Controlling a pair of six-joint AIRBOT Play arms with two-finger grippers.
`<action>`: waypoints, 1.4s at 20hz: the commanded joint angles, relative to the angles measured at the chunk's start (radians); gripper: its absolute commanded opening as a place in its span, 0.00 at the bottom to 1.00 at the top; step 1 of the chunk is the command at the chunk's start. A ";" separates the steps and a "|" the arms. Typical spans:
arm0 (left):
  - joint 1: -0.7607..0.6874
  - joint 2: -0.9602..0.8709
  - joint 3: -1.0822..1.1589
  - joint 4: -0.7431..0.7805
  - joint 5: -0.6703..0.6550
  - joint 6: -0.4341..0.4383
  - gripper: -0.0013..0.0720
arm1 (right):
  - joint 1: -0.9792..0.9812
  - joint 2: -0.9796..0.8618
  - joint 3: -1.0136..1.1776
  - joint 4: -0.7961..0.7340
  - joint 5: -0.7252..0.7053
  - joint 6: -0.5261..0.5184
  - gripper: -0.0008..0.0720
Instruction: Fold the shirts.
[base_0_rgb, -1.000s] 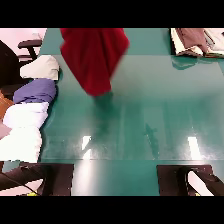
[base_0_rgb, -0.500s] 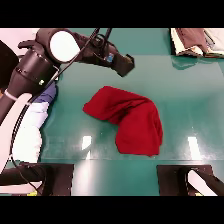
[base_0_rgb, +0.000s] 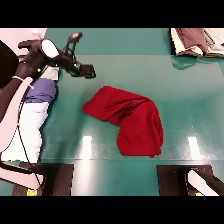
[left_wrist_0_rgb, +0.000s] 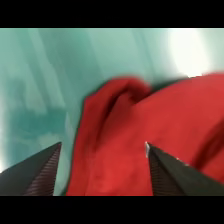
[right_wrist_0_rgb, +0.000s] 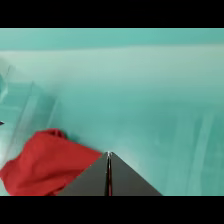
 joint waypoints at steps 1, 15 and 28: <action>0.000 -0.109 -0.039 -0.103 -0.008 0.129 0.86 | 0.000 -0.001 -0.072 0.001 0.006 0.000 0.03; 0.036 -0.122 0.151 -0.106 -0.071 0.122 0.05 | -0.026 0.035 -0.614 -0.168 0.058 -0.026 0.10; 0.065 -0.065 0.185 -0.101 -0.109 0.123 0.05 | 0.356 -0.261 -0.893 -0.010 -0.296 -0.058 0.22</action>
